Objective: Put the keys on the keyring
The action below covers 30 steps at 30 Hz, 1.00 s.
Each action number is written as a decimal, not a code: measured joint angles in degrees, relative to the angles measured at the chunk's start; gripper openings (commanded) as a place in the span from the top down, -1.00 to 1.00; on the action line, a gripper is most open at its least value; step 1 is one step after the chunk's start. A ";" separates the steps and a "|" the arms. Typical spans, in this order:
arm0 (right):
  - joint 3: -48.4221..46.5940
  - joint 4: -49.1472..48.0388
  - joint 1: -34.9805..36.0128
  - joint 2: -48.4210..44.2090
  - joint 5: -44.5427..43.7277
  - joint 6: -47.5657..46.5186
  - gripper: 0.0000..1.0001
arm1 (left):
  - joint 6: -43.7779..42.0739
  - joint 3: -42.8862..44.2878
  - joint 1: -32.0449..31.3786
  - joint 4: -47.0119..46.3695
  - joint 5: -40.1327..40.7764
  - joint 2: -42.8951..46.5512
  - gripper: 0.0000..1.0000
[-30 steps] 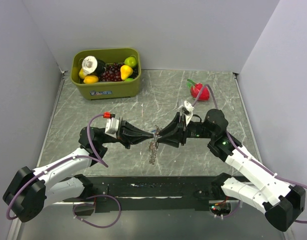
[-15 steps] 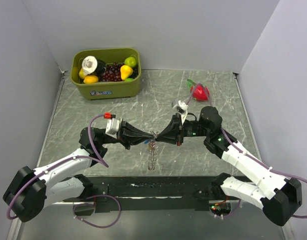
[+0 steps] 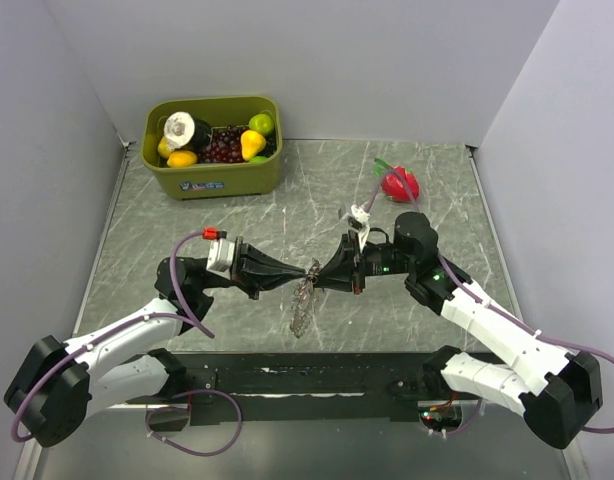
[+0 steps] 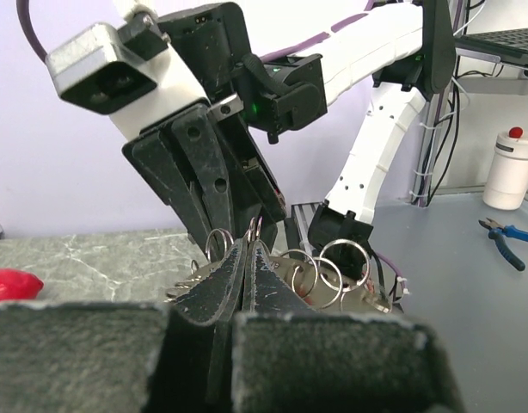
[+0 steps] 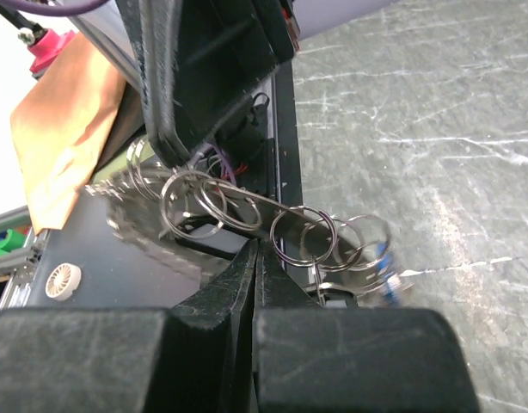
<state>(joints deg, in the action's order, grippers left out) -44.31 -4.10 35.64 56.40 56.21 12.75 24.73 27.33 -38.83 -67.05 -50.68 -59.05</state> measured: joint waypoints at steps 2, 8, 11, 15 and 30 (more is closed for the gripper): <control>0.00 0.52 0.00 -0.28 0.02 -0.33 0.84 | -0.02 0.00 0.00 0.02 0.00 0.33 0.98; 0.09 0.59 0.00 -5.81 1.18 -0.57 0.00 | -0.02 -0.92 0.00 -0.02 0.04 0.72 0.98; 0.09 0.00 0.00 -8.90 2.40 -0.74 -0.08 | -0.02 -1.07 0.00 -0.04 0.07 0.72 0.98; 0.09 -1.84 0.00 -10.32 3.48 0.28 -0.10 | 0.00 -1.07 0.00 -0.26 0.17 0.72 0.98; 0.52 -3.52 0.00 -6.82 2.67 2.69 -0.01 | 0.24 -1.07 0.00 -1.38 0.15 0.70 0.98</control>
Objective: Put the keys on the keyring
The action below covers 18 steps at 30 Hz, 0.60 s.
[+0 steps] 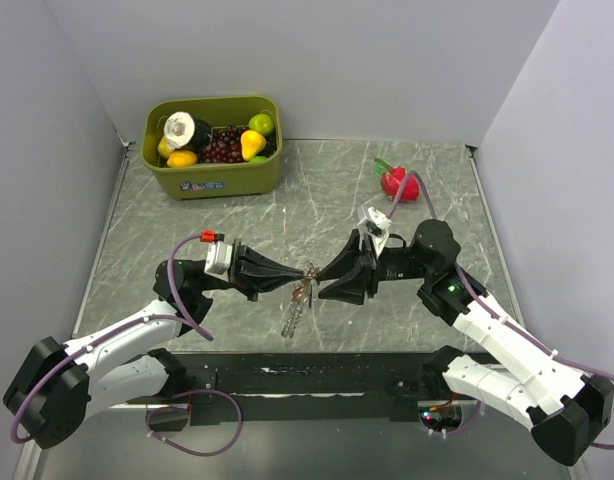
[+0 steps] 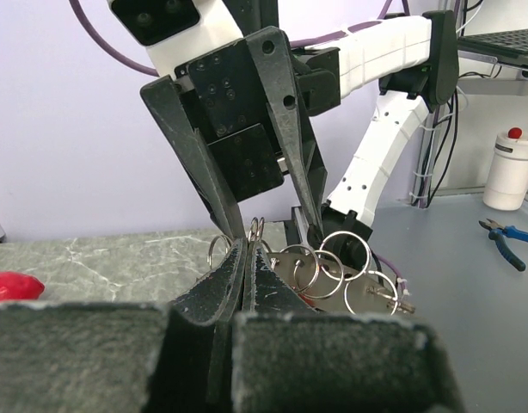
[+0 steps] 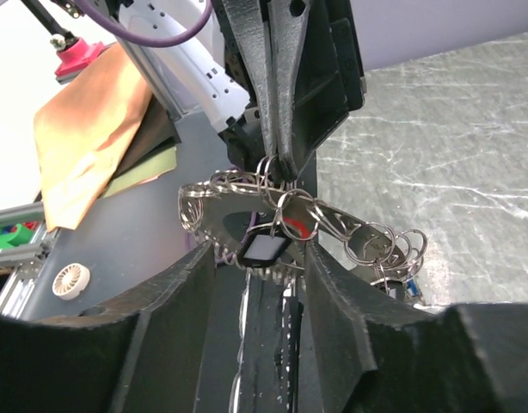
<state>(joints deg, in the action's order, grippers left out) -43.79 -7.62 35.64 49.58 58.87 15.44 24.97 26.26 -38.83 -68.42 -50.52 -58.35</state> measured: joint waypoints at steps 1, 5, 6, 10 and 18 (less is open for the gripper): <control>0.00 -0.31 0.00 0.11 -0.13 0.33 0.04 | 0.00 0.00 0.00 0.00 0.00 0.00 0.98; 0.00 -2.38 0.00 1.44 0.00 2.14 0.09 | 0.02 0.00 0.00 -0.20 0.00 -0.02 0.98; 0.00 -2.82 0.00 1.79 0.11 2.62 0.10 | 0.00 0.00 0.00 -0.20 0.00 -0.04 0.98; 0.00 -4.33 0.00 3.15 0.11 4.09 0.11 | 0.00 0.00 0.00 -0.20 -0.02 -0.04 0.98; 0.00 -5.29 0.00 4.02 -0.52 5.27 1.00 | 0.37 0.00 0.00 -1.18 -0.17 -0.66 0.98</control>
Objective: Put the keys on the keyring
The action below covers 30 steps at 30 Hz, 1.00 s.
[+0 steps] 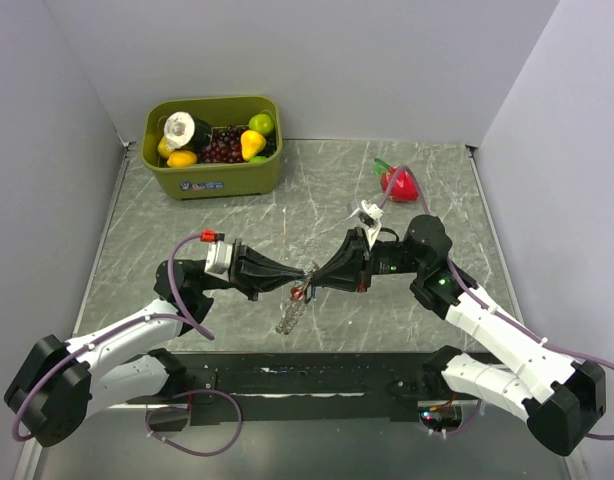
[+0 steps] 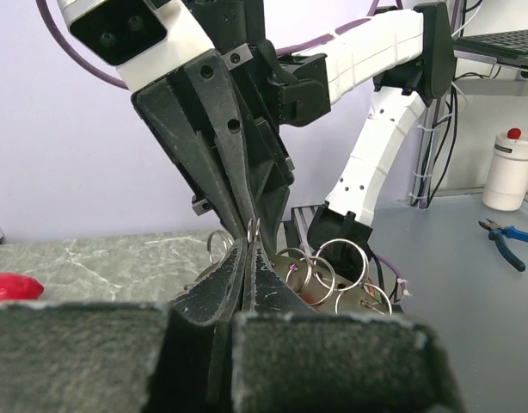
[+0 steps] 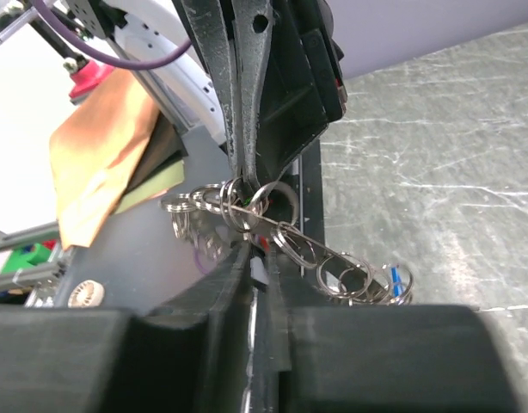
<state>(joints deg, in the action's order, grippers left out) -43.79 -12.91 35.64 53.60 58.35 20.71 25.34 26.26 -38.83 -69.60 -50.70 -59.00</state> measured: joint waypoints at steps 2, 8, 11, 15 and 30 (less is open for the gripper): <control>0.00 -0.02 0.00 0.22 0.02 0.33 1.00 | 0.00 0.00 0.00 0.02 0.02 -0.15 0.98; 0.00 0.00 0.00 0.55 0.09 0.46 1.00 | 0.02 0.00 0.00 0.02 0.00 -0.20 0.98; 0.00 -0.02 0.00 1.01 0.44 0.42 1.00 | 0.02 0.00 0.02 0.02 -0.02 -0.20 0.98; 0.00 -0.39 0.02 2.19 1.16 0.28 1.00 | 0.52 0.00 0.02 0.00 -0.37 -0.20 0.98; -0.13 -1.27 0.39 4.94 2.43 0.24 1.00 | 2.62 0.00 0.24 -0.87 -1.99 -0.98 0.98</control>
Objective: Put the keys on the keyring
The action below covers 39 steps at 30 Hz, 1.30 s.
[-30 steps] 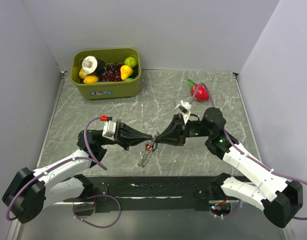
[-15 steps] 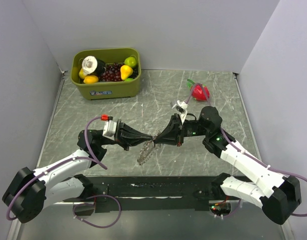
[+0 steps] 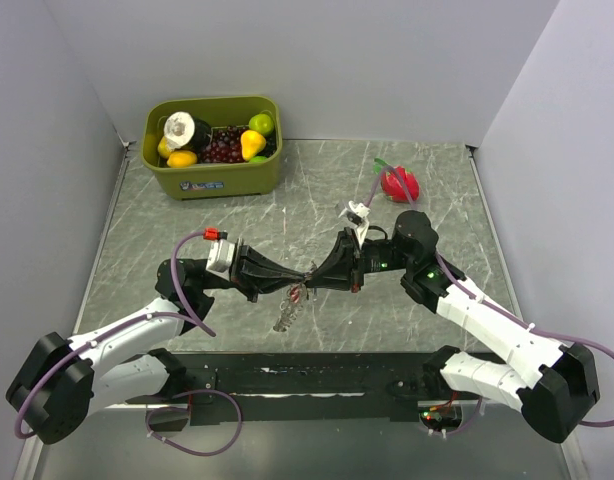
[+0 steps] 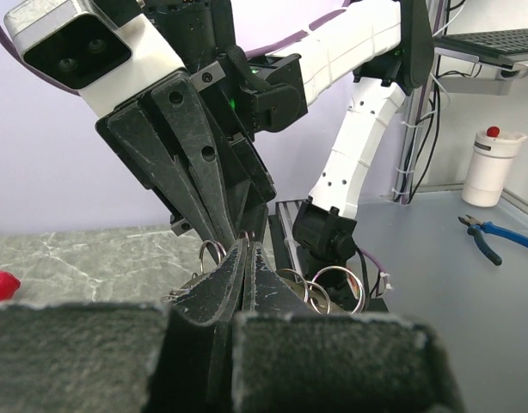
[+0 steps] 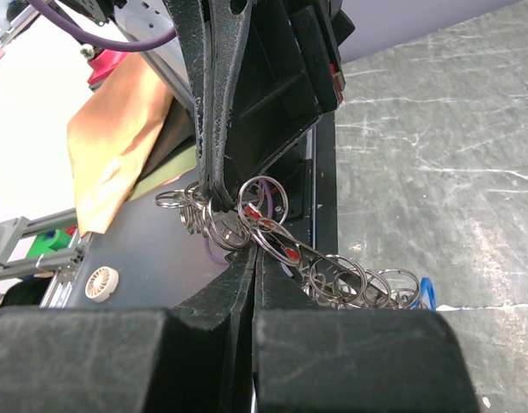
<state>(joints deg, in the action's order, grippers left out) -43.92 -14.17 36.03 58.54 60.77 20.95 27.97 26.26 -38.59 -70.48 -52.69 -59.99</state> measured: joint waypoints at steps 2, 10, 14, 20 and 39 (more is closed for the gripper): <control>0.00 0.00 0.00 0.02 0.00 -0.02 1.00 | -0.11 0.00 0.00 0.07 0.00 0.00 0.98; -0.02 0.66 0.09 0.02 -0.04 -1.16 0.71 | -2.45 0.00 0.00 2.80 0.15 1.03 0.98; -0.04 1.88 0.11 -0.04 -0.46 -2.43 0.40 | -3.43 -0.02 -0.02 4.00 0.50 1.16 0.98; -0.13 5.60 0.11 -1.75 -2.82 -6.16 -0.20 | -5.01 -0.02 -0.24 6.58 0.63 2.08 0.98; 0.48 14.01 0.09 -13.03 -13.79 -14.97 -0.99 | -14.62 -0.44 -0.24 21.86 7.98 0.92 0.98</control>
<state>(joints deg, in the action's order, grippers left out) -43.44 -0.16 36.12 45.52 46.98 5.98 13.34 25.82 -38.83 -48.62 -44.71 -59.07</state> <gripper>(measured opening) 0.994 0.012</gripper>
